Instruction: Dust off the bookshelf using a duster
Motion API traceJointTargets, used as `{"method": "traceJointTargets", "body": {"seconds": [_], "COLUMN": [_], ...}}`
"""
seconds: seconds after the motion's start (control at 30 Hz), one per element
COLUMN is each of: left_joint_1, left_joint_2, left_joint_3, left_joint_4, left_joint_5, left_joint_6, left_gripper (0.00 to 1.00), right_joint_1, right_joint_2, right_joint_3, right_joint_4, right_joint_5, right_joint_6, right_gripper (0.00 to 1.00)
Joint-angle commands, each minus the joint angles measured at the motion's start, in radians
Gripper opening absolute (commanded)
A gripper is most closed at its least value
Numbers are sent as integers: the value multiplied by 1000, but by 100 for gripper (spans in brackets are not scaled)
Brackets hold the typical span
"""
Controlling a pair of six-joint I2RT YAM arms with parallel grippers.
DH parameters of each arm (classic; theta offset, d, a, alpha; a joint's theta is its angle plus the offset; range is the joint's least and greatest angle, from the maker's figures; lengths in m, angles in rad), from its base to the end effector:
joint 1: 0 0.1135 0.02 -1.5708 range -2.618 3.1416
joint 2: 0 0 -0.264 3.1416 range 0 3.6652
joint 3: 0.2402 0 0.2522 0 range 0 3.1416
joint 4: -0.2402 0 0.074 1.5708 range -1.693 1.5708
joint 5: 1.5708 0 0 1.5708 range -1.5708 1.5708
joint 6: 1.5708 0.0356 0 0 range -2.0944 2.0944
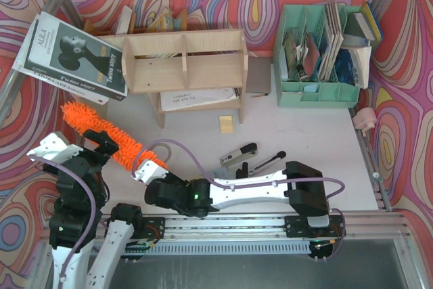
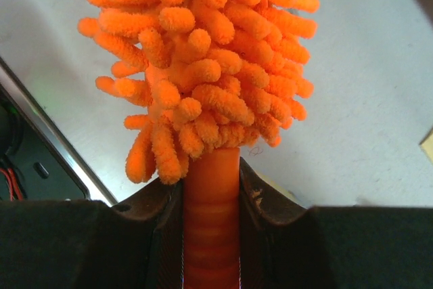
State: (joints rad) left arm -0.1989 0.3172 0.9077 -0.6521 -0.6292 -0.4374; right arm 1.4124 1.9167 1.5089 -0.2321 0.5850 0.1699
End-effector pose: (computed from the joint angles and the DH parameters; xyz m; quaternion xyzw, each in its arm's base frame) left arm 0.0451 0.0123 0.3757 -0.2929 0.6627 0.0104 0.6892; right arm 0.0890 0.4327 0.2579 -0.3928 0.7711 0.1245 0.4854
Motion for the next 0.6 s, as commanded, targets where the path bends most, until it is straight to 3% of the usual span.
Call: {"method": "traceJointTargets", "body": {"seconds": [0.0,0.3,0.57], "left_joint_1": [7,9,9], "left_joint_2": [6,7,0], "left_joint_3": [-13,-13,-14], "left_joint_4": [2,2,0], "left_joint_5": [-2,-5,-14], "left_joint_6": [-1,-3,-3], "left_gripper": [98,99,98], "right_joint_1": [-10,-10,-7], "right_joint_2": [50,79,-103], "right_joint_3": [-26,-36,-157], "right_joint_4": [-29,-76,46], "right_joint_5": [-2,-3,23], "right_joint_6": [77,107,-19], "right_gripper": [0,0,0]}}
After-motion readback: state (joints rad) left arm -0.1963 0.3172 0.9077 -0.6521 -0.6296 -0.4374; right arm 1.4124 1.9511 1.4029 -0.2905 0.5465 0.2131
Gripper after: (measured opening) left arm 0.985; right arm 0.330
